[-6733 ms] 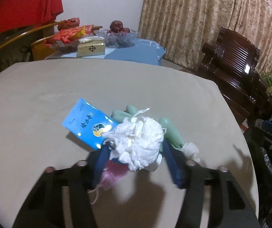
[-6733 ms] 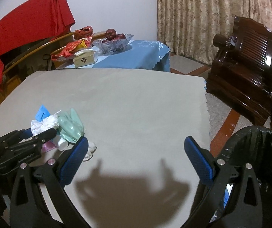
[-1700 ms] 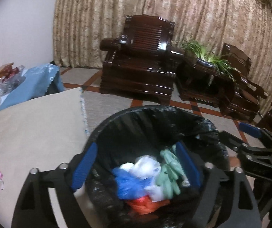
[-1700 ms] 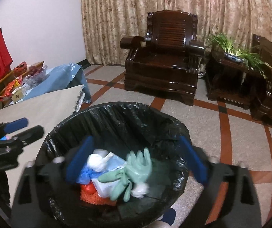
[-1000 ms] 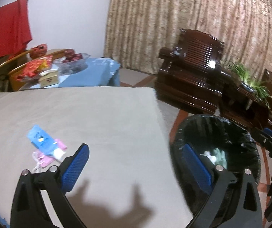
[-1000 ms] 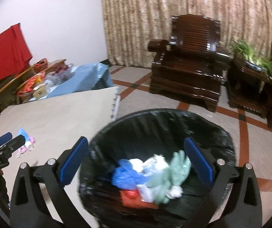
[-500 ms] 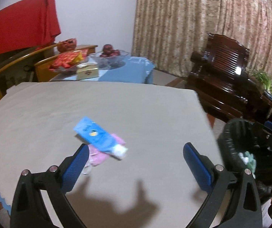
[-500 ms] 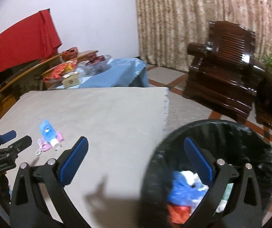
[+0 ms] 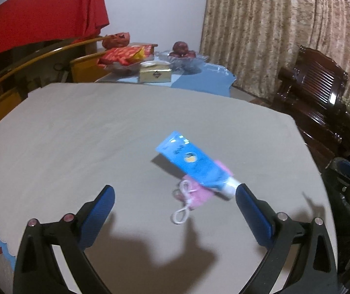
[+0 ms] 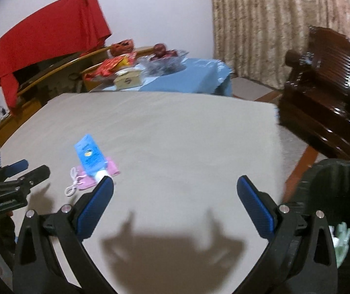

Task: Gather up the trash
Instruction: 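Grasp the blue hand-cream tube with the right tool while the left tool grasps the pink mask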

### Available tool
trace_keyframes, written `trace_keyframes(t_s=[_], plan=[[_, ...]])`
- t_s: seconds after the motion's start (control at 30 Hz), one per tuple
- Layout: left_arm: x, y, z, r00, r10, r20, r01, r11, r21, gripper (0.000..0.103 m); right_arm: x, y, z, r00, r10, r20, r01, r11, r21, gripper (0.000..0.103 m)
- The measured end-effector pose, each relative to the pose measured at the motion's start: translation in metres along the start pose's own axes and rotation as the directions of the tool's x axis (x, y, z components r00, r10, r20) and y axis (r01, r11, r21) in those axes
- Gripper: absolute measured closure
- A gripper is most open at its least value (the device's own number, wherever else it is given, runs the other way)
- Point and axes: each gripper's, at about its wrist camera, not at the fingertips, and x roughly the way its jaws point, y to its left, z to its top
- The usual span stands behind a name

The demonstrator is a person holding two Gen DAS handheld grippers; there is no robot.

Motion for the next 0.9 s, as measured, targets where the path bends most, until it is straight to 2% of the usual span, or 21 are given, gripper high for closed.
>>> trace_keyframes(t_s=[0.23, 0.3, 0.37, 0.6, 0.73, 0.9], plan=[[0.017, 0.032, -0.006, 0.999, 0.022, -0.026, -0.022, 1.0, -0.017, 0.007, 0.045, 0.045, -0.003, 0.995, 0.088, -0.054, -0.092, 0.993, -0.068, 0.007], [0.021, 0.038, -0.007, 0.999, 0.025, -0.032, -0.026, 0.999, -0.02, 0.007, 0.056, 0.056, -0.003, 0.992, 0.105, -0.074, -0.111, 0.99, -0.087, 0.012], [0.026, 0.043, -0.008, 0.999, 0.031, -0.037, -0.031, 0.999, -0.019, 0.007, 0.066, 0.064, -0.005, 0.988, 0.122, -0.097, -0.132, 0.986, -0.101, 0.022], [0.039, 0.057, -0.006, 0.998, 0.039, -0.052, -0.041, 0.999, -0.032, 0.007, 0.094, 0.092, -0.008, 0.974, 0.156, -0.163, -0.181, 0.971, -0.153, 0.041], [0.045, 0.061, -0.008, 0.998, 0.037, -0.059, -0.039, 0.999, -0.038, 0.007, 0.106, 0.1, -0.009, 0.967, 0.167, -0.192, -0.199, 0.967, -0.16, 0.057], [0.05, 0.066, -0.009, 0.997, 0.034, -0.065, -0.037, 0.998, -0.049, 0.007, 0.115, 0.105, -0.009, 0.959, 0.182, -0.216, -0.22, 0.961, -0.168, 0.058]])
